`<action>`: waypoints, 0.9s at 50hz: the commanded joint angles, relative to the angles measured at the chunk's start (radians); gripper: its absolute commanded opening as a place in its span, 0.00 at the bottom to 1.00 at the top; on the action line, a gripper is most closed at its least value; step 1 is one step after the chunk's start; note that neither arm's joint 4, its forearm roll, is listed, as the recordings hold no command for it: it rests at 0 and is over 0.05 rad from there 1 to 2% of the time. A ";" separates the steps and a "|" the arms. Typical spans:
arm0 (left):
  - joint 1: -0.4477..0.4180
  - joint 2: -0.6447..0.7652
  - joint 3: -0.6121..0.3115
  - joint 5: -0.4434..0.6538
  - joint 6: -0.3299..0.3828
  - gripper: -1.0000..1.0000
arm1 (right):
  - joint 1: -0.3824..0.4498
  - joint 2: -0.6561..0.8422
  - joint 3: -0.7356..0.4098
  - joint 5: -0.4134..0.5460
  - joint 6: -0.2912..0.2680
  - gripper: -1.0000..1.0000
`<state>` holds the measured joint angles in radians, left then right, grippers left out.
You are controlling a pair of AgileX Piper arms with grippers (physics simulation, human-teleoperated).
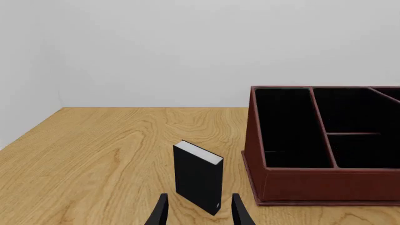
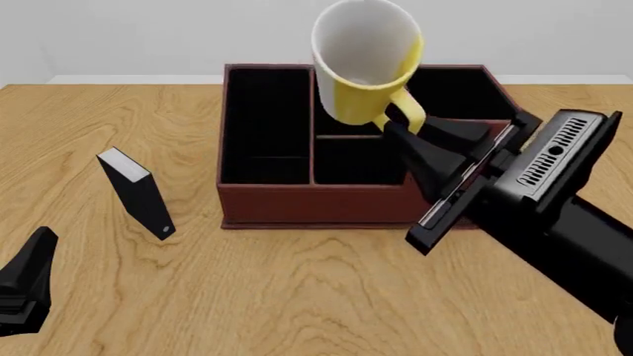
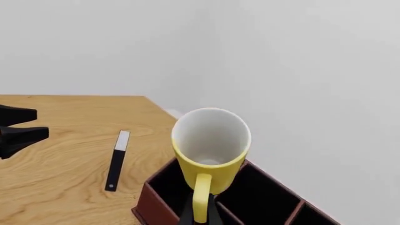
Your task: Pick up the yellow and white mug and place it to the right of the caddy.
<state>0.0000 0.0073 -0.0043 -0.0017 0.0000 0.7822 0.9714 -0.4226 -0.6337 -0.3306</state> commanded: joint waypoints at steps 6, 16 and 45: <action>0.000 0.000 0.000 0.000 0.000 1.00 | -0.059 -0.123 0.011 0.081 0.009 0.00; 0.000 0.000 0.000 0.000 0.000 1.00 | -0.115 -0.203 0.015 0.145 0.017 0.00; 0.000 0.000 0.000 0.000 0.000 1.00 | -0.226 -0.316 0.014 0.253 0.022 0.00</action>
<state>0.0000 0.0073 -0.0043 -0.0017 0.0000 0.5923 0.6912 -0.4057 -0.4120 -0.3226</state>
